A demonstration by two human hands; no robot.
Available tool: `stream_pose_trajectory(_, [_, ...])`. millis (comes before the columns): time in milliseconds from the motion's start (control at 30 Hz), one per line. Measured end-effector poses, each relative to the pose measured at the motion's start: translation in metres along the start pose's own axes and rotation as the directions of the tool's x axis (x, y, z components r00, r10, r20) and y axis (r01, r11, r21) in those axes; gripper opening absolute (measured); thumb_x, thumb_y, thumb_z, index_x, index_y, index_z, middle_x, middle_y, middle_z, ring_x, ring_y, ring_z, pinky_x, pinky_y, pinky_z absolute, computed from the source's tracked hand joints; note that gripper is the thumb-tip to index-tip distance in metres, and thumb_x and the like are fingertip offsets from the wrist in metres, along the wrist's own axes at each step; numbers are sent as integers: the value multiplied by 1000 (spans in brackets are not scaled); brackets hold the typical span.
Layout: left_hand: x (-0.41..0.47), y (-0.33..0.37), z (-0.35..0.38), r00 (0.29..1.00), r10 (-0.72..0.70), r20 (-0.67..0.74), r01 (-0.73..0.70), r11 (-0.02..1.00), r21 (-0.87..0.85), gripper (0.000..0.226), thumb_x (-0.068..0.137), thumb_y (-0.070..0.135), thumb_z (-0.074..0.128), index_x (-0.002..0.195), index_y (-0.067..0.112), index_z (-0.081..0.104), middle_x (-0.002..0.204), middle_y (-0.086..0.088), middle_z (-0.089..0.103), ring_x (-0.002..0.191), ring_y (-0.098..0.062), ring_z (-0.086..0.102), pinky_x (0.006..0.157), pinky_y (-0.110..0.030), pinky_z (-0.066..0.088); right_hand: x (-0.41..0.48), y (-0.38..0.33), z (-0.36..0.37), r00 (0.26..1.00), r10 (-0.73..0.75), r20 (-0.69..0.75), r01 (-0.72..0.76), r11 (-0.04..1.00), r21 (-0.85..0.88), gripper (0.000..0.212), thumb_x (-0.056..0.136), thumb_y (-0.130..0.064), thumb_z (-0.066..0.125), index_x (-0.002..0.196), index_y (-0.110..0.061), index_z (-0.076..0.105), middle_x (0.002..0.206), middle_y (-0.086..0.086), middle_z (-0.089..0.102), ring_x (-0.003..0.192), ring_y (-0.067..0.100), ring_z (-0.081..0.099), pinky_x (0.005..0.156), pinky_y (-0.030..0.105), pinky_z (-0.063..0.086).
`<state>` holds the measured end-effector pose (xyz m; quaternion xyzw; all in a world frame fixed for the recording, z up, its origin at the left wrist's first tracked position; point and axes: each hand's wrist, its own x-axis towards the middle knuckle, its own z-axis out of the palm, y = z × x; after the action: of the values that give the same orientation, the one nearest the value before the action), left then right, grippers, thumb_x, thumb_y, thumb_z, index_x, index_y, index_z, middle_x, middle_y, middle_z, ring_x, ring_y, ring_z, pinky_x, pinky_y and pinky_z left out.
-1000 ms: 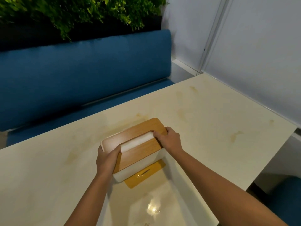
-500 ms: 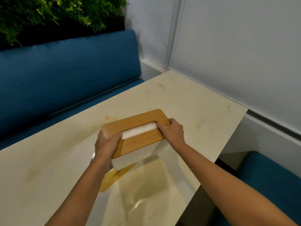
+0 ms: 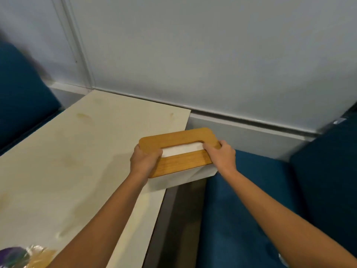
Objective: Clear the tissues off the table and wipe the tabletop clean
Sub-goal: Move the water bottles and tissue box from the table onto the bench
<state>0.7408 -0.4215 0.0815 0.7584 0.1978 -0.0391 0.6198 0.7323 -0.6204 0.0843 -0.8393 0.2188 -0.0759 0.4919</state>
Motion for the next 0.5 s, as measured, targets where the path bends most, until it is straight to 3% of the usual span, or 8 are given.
stream_pose_trajectory(200, [9,0,133,969,8,246,-32,995,95,59,81,22,65,134,16,40,125,-7,53,107,-24,51,85,-33,42,46,83,-81,961,212,-176,-212,977,21,42,84,-34,62,117,-10,53,99,2,50,88,16,45,72,29,38])
stream_pose_trajectory(400, [23,-30,236,916,-14,402,-75,976,206,61,84,19,65,137,18,35,116,-3,51,108,-21,49,86,-33,37,85,175,-119,899,388,-203,-391,920,28,43,83,-34,65,114,-7,55,100,5,55,84,17,48,64,27,36])
stream_pose_trajectory(500, [32,-50,281,896,-41,442,-76,967,244,57,83,17,65,134,19,39,112,0,54,101,-18,50,84,-31,40,104,216,-132,873,442,-205,-450,893,9,37,80,-33,68,95,-1,58,86,7,55,78,19,48,55,29,35])
